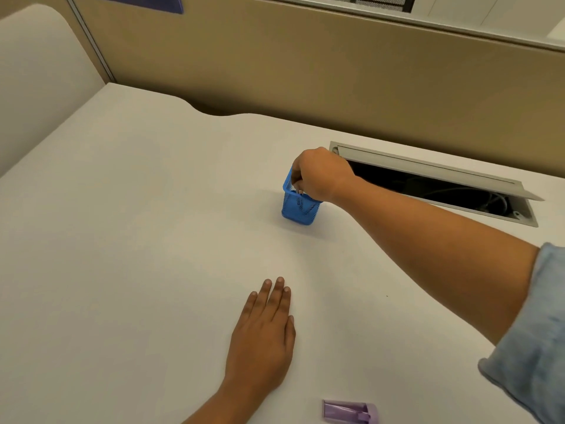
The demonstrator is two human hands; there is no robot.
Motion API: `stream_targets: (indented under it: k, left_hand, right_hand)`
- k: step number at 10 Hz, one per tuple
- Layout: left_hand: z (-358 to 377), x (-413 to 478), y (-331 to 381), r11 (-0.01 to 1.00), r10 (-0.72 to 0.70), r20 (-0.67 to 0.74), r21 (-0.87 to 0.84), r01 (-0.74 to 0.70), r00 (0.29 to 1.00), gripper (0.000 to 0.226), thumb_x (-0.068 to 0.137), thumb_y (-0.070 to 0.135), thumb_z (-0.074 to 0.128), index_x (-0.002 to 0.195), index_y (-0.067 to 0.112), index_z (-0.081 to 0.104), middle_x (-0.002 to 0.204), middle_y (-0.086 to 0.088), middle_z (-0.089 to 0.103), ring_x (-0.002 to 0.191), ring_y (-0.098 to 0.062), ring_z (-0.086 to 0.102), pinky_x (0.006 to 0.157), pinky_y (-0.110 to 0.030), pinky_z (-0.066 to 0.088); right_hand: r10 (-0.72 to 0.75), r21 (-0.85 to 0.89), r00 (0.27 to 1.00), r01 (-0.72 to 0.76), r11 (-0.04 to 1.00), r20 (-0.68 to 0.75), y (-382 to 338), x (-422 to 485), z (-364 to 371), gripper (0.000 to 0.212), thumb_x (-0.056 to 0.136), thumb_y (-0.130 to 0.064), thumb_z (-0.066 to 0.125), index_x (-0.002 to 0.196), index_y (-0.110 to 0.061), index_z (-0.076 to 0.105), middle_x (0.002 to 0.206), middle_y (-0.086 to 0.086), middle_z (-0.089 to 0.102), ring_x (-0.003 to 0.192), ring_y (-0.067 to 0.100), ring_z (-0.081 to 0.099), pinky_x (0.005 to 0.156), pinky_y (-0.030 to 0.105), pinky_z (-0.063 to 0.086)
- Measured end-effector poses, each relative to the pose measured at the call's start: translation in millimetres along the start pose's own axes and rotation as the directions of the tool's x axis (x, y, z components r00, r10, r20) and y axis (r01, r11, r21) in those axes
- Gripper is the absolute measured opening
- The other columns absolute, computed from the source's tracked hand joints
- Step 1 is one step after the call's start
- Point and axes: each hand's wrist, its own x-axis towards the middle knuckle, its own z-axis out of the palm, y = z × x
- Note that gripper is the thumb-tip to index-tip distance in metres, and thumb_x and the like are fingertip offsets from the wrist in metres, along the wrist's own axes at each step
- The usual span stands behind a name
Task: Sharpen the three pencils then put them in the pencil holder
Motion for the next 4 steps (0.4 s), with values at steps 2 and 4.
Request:
stream_targets:
  k: [2, 4]
  left_hand:
    - [-0.2, -0.7, 0.5, 1.000, -0.001, 0.007, -0.006, 0.001, 1.000, 0.052, 0.098, 0.031, 0.032, 0.144, 0.011, 0.047, 0.154, -0.003, 0.040, 0.145, -0.021, 0.031, 0.115, -0.037, 0.019]
    - [1.2, -0.1, 0.8, 1.000, 0.006, -0.034, -0.018, -0.007, 0.999, 0.053, 0.099, 0.031, 0.030, 0.146, 0.012, 0.045, 0.155, -0.003, 0.039, 0.145, -0.020, 0.030, 0.116, -0.036, 0.019]
  right_hand:
    - [0.042, 0.058, 0.996, -0.037, 0.998, -0.084, 2.0, 3.6, 10.6, 0.023, 0.085, -0.012, 0.067, 0.107, -0.019, 0.068, 0.111, 0.008, 0.071, 0.102, 0.028, 0.064, 0.075, 0.040, 0.058]
    - [0.121, 0.233, 0.968, -0.068, 0.970, -0.220, 11.6, -4.1, 1.4, 0.017, 0.087, -0.012, 0.062, 0.100, -0.019, 0.070, 0.101, 0.005, 0.073, 0.098, 0.027, 0.064, 0.081, 0.041, 0.057]
